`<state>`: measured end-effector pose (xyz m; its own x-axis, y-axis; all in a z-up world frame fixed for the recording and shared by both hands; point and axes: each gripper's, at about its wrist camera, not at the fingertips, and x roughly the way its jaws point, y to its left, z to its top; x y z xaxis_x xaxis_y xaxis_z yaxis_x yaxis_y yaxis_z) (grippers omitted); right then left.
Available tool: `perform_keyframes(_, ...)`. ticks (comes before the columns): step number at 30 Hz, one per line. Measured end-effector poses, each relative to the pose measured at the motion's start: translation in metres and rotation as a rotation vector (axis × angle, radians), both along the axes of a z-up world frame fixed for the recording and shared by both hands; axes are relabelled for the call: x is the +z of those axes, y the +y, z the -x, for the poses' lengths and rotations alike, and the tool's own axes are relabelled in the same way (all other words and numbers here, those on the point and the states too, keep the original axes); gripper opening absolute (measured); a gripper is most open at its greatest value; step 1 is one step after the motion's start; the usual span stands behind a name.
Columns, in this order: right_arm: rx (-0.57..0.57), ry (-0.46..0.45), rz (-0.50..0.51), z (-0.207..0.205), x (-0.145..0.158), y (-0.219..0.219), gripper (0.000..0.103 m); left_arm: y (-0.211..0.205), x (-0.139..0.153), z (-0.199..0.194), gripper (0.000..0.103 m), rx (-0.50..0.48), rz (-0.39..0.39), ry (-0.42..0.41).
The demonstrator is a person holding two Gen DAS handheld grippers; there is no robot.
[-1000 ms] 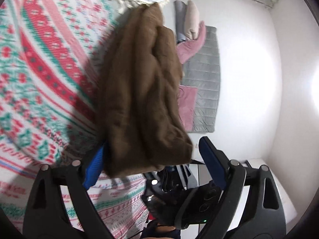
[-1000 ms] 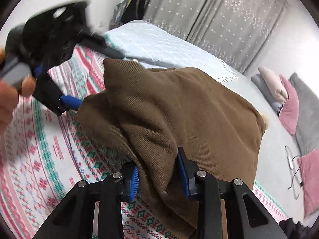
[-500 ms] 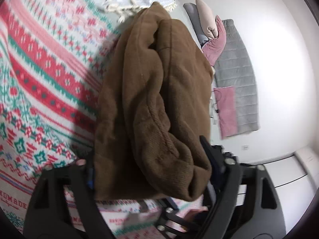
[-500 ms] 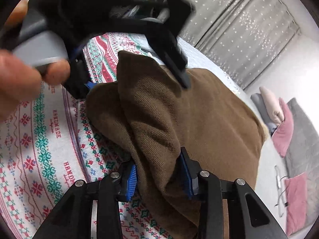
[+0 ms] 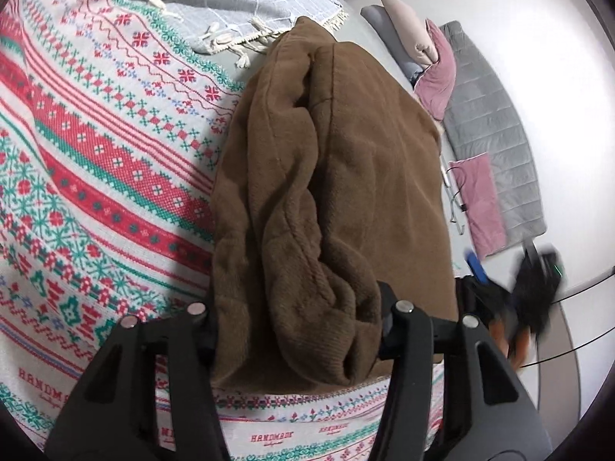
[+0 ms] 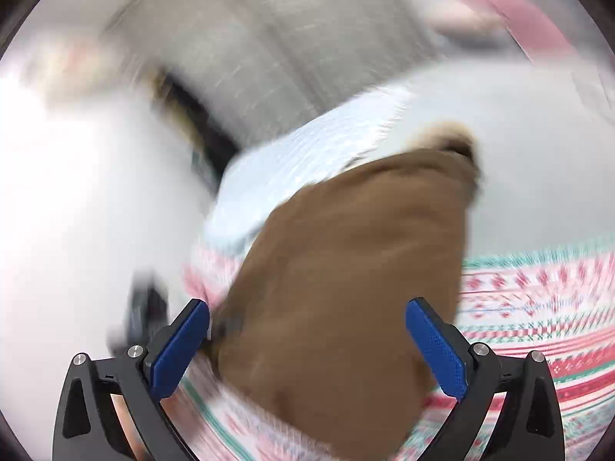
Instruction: Fold large clothes
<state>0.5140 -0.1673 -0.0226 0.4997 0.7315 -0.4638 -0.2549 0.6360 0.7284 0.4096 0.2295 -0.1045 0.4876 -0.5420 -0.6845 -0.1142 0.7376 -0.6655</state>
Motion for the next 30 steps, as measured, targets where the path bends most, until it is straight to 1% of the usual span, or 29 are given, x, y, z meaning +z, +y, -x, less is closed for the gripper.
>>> perform_keyframes(1,-0.014,0.080,-0.102,-0.024,-0.018,-0.018,0.103,-0.002,0.001,0.000,0.055,-0.002,-0.017,-0.002)
perform_keyframes(2,-0.040,0.156,-0.180,-0.048,-0.036,-0.032,0.103,-0.004,0.001,-0.001,0.055,-0.003,-0.033,-0.006)
perform_keyframes(3,-0.060,0.193,-0.208,-0.066,-0.046,-0.038,0.103,-0.007,0.002,-0.002,0.055,-0.006,-0.061,-0.012)
perform_keyframes(4,-0.072,0.200,-0.211,-0.082,-0.053,-0.042,0.103,-0.011,0.003,-0.004,0.055,-0.008,-0.087,-0.017)
perform_keyframes(6,-0.075,0.204,-0.174,-0.111,-0.064,-0.039,0.103,-0.017,0.004,-0.007,0.055,-0.013,-0.137,-0.029)
perform_keyframes(8,-0.064,0.227,-0.157,-0.128,-0.077,-0.033,0.103,-0.021,0.004,-0.008,0.055,-0.016,-0.178,-0.042)
perform_keyframes(9,-0.062,0.234,-0.148,-0.135,-0.083,-0.028,0.103,-0.026,0.006,-0.009,0.056,-0.025,-0.217,-0.056)
perform_keyframes(12,-0.048,0.229,-0.152,-0.152,-0.093,-0.020,0.103,-0.038,0.009,-0.010,0.056,-0.046,-0.318,-0.084)
perform_keyframes(15,-0.056,0.221,-0.122,-0.159,-0.103,-0.010,0.103,-0.042,0.008,-0.013,0.057,-0.043,-0.354,-0.088)
perform_keyframes(17,-0.066,0.187,-0.116,-0.162,-0.101,-0.010,0.102,-0.042,0.007,-0.014,0.057,-0.046,-0.362,-0.091)
perform_keyframes(19,-0.069,0.153,-0.126,-0.162,-0.099,-0.009,0.093,-0.042,0.005,-0.016,0.057,-0.046,-0.368,-0.096)
perform_keyframes(20,-0.062,0.149,-0.143,-0.164,-0.102,-0.010,0.086,-0.043,0.005,-0.017,0.058,-0.047,-0.373,-0.098)
perform_keyframes(21,-0.063,0.152,-0.152,-0.164,-0.104,-0.013,0.083,-0.043,0.005,-0.014,0.058,-0.049,-0.375,-0.099)
perform_keyframes(25,-0.029,0.148,-0.162,-0.166,-0.107,-0.019,0.081,-0.045,0.006,-0.013,0.059,-0.054,-0.386,-0.104)
perform_keyframes(28,0.002,0.140,-0.152,-0.175,-0.108,-0.017,0.080,-0.048,0.004,-0.018,0.059,-0.059,-0.393,-0.106)
perform_keyframes(30,0.007,0.127,-0.137,-0.167,-0.107,-0.015,0.079,-0.048,0.003,-0.020,0.060,-0.060,-0.394,-0.109)
